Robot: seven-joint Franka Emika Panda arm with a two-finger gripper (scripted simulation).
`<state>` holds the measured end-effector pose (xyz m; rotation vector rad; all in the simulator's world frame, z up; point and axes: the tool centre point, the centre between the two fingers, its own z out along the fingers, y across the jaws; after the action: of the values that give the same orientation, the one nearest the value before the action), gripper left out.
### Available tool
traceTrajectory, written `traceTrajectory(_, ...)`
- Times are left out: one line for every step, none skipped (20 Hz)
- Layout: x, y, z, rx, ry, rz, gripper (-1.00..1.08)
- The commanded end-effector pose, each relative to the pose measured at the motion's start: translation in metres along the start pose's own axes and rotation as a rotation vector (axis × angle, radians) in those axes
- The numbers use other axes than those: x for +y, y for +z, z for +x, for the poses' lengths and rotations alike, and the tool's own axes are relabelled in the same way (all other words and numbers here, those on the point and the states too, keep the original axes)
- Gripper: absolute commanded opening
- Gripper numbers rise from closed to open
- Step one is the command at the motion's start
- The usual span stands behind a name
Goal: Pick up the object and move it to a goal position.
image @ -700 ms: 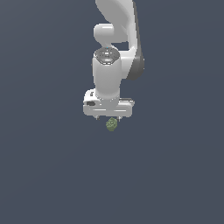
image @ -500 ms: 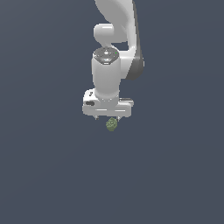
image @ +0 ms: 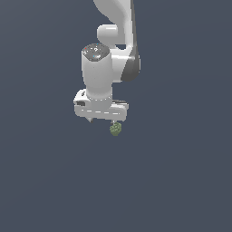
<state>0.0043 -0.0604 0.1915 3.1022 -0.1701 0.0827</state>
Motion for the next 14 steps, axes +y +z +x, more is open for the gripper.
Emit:
traceTrajectory(-0.002,0.001,0.000,-0.001,0.000,0.001,1.00)
traceTrajectory(-0.002,0.001,-0.001,-0.001,0.003,0.001,1.00)
traceTrajectory(-0.003,0.002,-0.001,-0.002,0.007,0.001,1.00)
traceTrajectory(-0.004,0.003,-0.002,-0.002,0.013,0.002,1.00)
traceTrajectory(-0.004,0.004,-0.003,-0.003,0.020,0.003,1.00)
traceTrajectory(-0.005,0.006,-0.004,-0.004,0.029,0.003,1.00)
traceTrajectory(-0.006,0.008,-0.005,-0.005,0.039,0.004,1.00)
traceTrajectory(-0.007,0.009,-0.006,-0.006,0.049,0.005,1.00)
traceTrajectory(-0.009,0.012,-0.007,-0.007,0.061,0.006,1.00)
traceTrajectory(-0.010,0.014,-0.009,-0.008,0.075,0.007,1.00)
traceTrajectory(-0.012,0.017,-0.010,-0.010,0.089,0.008,1.00)
traceTrajectory(-0.014,0.019,-0.012,-0.012,0.105,0.009,1.00)
traceTrajectory(-0.016,0.022,-0.014,-0.013,0.122,0.010,1.00)
traceTrajectory(-0.018,0.025,-0.016,-0.015,0.141,0.012,1.00)
